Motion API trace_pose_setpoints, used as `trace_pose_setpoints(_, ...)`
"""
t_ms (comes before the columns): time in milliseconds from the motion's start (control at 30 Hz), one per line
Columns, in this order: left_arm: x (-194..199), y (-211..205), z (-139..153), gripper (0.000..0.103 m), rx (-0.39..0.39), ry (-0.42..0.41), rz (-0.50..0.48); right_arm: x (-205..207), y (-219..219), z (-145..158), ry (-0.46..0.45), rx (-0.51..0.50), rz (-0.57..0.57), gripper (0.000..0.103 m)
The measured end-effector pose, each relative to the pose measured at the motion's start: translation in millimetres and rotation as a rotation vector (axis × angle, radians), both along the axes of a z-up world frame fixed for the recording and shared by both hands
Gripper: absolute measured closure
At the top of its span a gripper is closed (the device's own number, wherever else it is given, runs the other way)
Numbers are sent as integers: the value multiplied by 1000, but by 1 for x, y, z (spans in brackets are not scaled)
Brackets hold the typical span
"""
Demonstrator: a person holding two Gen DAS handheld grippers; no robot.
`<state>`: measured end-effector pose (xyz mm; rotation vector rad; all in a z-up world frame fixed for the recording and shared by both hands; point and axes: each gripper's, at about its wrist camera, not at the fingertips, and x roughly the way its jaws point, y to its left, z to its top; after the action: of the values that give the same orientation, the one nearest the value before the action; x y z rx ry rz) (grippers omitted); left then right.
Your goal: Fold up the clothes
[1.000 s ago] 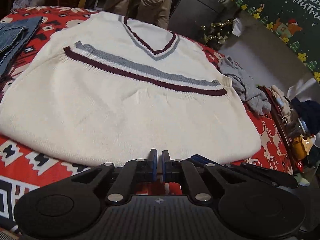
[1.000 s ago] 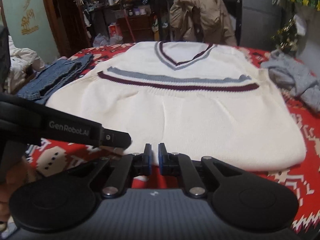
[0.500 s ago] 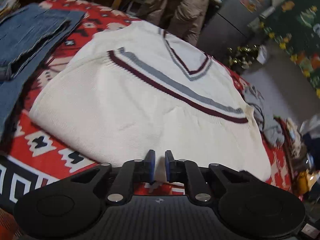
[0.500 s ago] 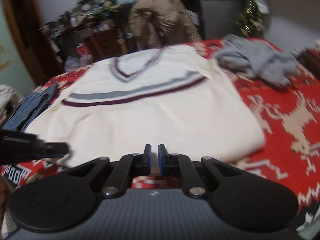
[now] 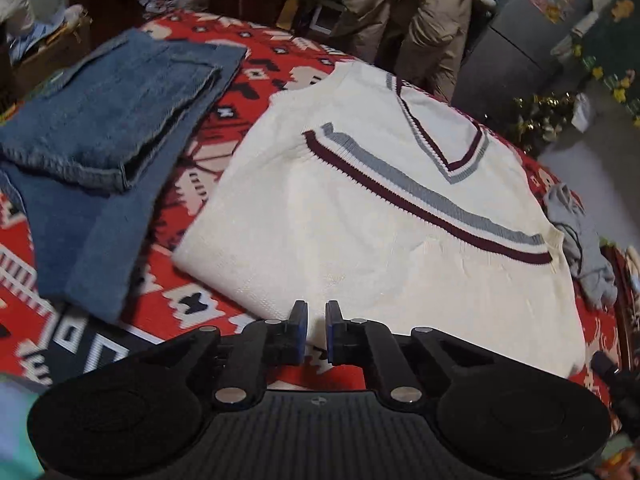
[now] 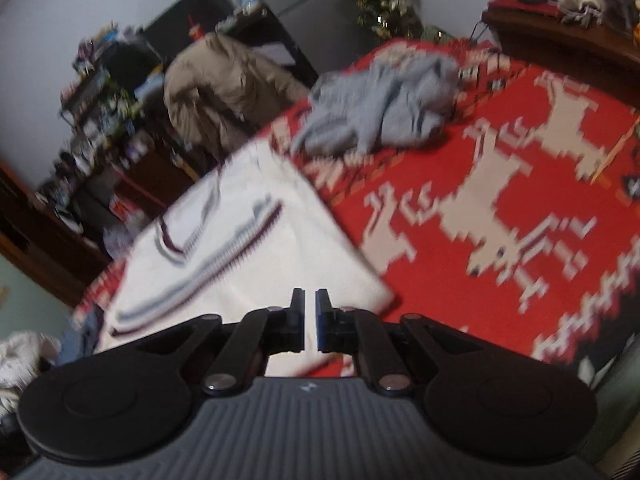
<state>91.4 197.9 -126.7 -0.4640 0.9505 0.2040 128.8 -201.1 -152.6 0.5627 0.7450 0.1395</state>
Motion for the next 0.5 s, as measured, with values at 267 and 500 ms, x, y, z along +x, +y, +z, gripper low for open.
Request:
trace_pose_setpoints(267, -26, 24, 68, 96, 58, -94, -55, -26, -17, 54, -47, -151, 87, 97)
trace_pose_setpoints(500, -28, 46, 59, 96, 36, -163, -83, -21, -1, 47, -48, -167, 172, 95)
